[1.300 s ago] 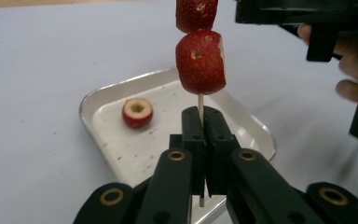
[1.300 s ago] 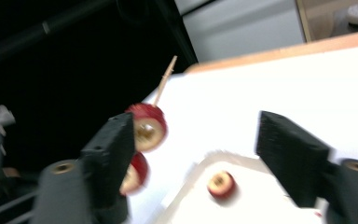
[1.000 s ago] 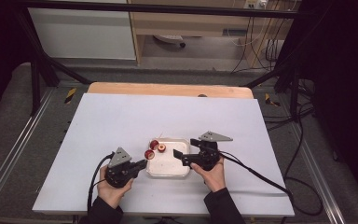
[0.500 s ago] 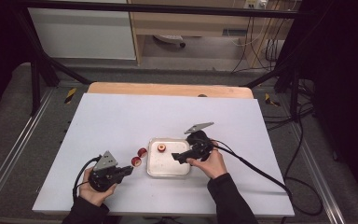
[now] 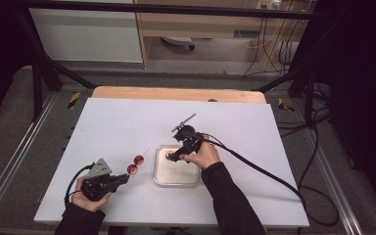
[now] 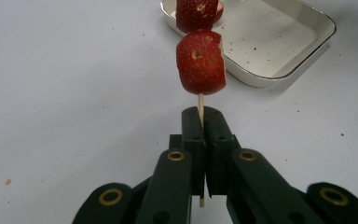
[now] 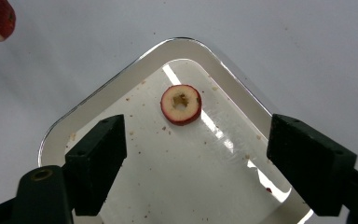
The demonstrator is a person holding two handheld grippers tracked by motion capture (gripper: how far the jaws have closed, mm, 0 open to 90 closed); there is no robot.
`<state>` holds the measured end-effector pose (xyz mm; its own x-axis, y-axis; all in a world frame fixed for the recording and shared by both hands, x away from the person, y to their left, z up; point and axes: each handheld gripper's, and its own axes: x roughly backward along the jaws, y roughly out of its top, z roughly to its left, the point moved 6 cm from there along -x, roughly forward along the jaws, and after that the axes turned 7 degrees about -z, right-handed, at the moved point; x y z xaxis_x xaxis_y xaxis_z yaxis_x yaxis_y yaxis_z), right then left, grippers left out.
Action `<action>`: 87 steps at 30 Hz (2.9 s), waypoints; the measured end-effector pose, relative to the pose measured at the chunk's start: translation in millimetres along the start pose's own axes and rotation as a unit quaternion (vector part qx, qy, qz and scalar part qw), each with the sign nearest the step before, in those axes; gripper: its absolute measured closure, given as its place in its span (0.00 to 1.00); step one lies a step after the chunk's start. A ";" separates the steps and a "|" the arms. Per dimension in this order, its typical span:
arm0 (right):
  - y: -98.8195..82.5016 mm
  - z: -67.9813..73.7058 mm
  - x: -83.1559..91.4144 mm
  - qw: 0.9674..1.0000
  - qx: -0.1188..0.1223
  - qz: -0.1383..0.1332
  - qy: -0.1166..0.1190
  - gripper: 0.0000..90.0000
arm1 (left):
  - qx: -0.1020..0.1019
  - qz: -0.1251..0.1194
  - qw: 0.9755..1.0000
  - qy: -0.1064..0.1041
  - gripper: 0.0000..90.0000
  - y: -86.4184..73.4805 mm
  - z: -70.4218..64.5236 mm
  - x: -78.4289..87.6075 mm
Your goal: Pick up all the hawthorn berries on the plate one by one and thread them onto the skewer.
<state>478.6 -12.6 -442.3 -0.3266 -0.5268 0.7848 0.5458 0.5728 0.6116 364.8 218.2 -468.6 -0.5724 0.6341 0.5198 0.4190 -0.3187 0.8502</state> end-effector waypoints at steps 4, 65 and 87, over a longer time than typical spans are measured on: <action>8.3 4.5 -11.9 1.000 0.006 0.009 0.009 0.31 | 0.000 0.003 1.000 0.003 0.98 -1.3 1.9 -1.0; -26.4 9.1 31.8 0.985 -0.107 -0.119 0.063 0.69 | -0.028 0.000 1.000 -0.008 0.98 8.8 -32.6 -15.7; -40.5 -4.7 54.7 0.912 -0.235 -0.326 0.076 0.69 | 0.017 -0.020 1.000 0.005 0.98 22.1 -63.2 -34.1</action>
<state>442.3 -67.6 -424.7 -0.6092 -0.7606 0.2241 0.5554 -0.2076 0.8052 349.1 145.0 -462.2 -0.5960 0.6395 0.4856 0.4182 -0.2690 0.8676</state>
